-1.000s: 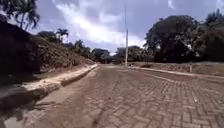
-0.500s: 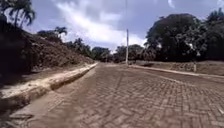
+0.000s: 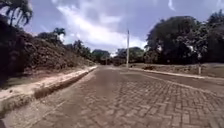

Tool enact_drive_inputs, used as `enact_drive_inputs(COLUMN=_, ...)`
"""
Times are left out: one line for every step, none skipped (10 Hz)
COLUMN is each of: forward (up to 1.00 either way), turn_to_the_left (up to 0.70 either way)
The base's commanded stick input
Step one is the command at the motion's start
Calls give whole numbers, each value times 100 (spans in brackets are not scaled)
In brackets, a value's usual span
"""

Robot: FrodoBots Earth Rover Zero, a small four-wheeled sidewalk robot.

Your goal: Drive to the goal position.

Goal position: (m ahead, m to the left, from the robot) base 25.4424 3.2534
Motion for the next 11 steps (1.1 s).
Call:
enact_drive_inputs(forward=100, turn_to_the_left=0)
enact_drive_inputs(forward=100, turn_to_the_left=0)
enact_drive_inputs(forward=100, turn_to_the_left=0)
enact_drive_inputs(forward=100, turn_to_the_left=0)
enact_drive_inputs(forward=100, turn_to_the_left=0)
enact_drive_inputs(forward=100, turn_to_the_left=0)
enact_drive_inputs(forward=100, turn_to_the_left=0)
enact_drive_inputs(forward=100, turn_to_the_left=0)
enact_drive_inputs(forward=100, turn_to_the_left=0)
enact_drive_inputs(forward=100, turn_to_the_left=0)
enact_drive_inputs(forward=100, turn_to_the_left=0)
